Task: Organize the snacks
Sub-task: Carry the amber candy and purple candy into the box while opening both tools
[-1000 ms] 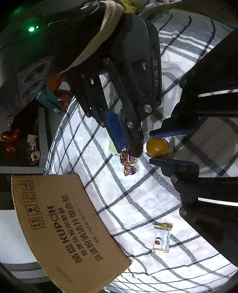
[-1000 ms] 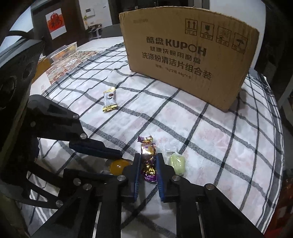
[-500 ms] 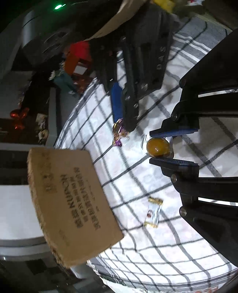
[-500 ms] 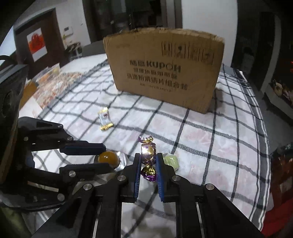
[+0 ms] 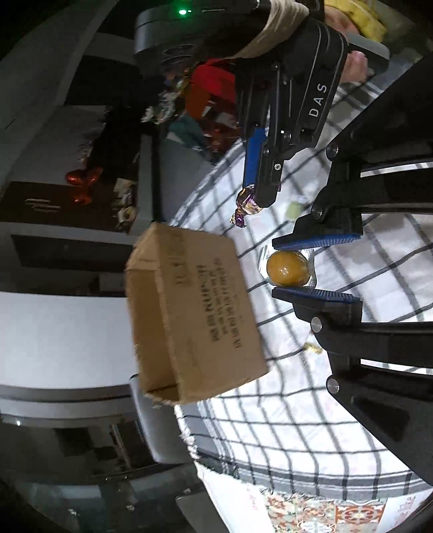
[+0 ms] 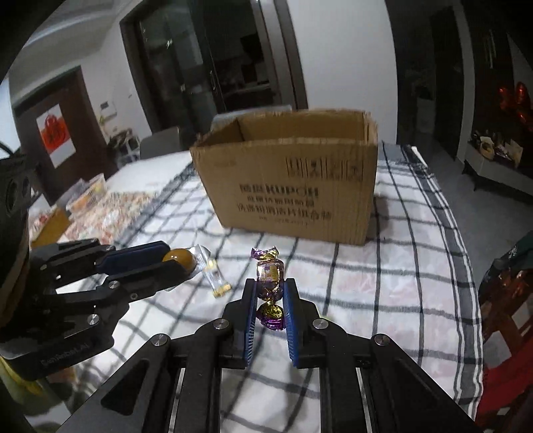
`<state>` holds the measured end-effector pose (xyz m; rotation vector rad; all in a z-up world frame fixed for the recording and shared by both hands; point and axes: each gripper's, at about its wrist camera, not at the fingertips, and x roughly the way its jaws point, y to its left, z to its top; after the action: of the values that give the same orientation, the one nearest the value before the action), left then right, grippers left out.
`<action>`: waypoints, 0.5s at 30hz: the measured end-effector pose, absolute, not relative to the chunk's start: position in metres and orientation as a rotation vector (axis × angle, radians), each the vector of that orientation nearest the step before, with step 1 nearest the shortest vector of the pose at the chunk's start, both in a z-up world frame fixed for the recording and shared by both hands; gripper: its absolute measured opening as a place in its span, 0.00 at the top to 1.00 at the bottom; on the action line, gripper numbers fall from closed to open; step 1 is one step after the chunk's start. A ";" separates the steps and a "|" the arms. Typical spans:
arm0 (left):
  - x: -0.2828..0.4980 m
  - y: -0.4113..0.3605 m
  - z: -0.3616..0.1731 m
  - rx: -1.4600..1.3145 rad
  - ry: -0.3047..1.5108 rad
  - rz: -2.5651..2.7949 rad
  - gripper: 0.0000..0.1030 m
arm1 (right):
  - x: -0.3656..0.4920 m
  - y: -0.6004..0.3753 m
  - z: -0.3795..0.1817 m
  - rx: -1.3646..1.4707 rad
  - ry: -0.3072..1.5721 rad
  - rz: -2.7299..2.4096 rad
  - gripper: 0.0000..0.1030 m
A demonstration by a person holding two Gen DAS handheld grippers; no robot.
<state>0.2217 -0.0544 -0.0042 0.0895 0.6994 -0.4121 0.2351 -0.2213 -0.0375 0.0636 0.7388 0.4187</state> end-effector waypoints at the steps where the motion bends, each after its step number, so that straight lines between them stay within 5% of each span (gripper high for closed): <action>1: 0.222 -0.052 0.001 0.082 0.684 -0.410 0.78 | 0.236 -0.221 -0.034 0.070 0.731 0.416 0.83; 15: 0.259 -0.036 0.051 0.045 0.560 -0.356 0.78 | 0.267 -0.216 0.021 0.087 0.611 0.366 0.83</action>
<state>0.2585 -0.0363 0.0509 0.0450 0.5604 -0.3564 0.2666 -0.2160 0.0206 0.0870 0.6112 0.3665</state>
